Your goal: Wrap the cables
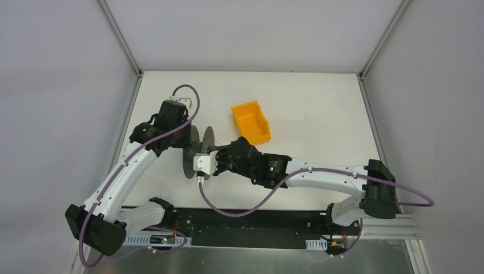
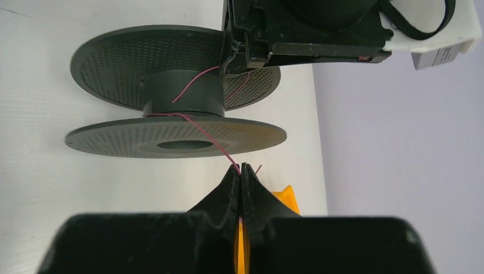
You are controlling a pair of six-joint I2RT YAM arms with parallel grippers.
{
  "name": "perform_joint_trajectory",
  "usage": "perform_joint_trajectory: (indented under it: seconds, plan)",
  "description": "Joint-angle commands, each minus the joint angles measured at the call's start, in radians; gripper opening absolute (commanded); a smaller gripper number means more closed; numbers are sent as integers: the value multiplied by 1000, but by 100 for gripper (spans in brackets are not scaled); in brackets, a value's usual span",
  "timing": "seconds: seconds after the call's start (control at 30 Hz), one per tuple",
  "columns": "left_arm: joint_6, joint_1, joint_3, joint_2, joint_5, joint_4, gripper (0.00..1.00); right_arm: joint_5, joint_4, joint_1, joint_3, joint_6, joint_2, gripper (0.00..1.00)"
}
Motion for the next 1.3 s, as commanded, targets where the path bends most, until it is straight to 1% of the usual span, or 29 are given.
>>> perform_joint_trajectory:
  seconds: [0.0,0.1,0.23,0.27,0.33,0.4,0.57,0.67,0.8,0.9,1.0,1.07,1.2,1.27]
  plan:
    - [122,-39,32,-3,51,8,0,55,52,-14,67,-125,33,0]
    - [224,-71,8,-20,75,25,0,22,22,-48,93,-123,44,0]
    - [319,-72,-30,-49,152,58,0,-103,-71,-111,142,-28,34,0]
    - [342,-72,-42,-62,180,69,0,-131,-106,-127,154,1,30,0]
    - [400,-73,-66,-85,286,83,0,-181,-147,-152,151,31,22,0]
    - [443,-72,-80,-107,321,93,0,-225,-184,-175,144,55,11,0]
    - [573,-72,-101,-166,475,92,0,-284,-317,-234,115,116,-25,0]
    - [625,-73,-106,-192,552,93,0,-347,-356,-268,78,158,-65,0]
    - [632,-71,-84,-188,619,94,0,-435,-358,-304,-9,210,-115,3]
    - [626,-68,-76,-185,693,94,0,-505,-355,-339,-66,262,-164,4]
    - [622,-54,-72,-179,751,94,0,-636,-375,-393,-109,311,-225,5]
    - [618,-42,-65,-168,792,94,0,-698,-382,-429,-139,335,-263,8]
    - [597,-35,-42,-147,830,104,0,-799,-339,-471,-191,382,-309,9]
    - [582,-27,-34,-144,858,115,0,-811,-299,-480,-225,417,-319,9]
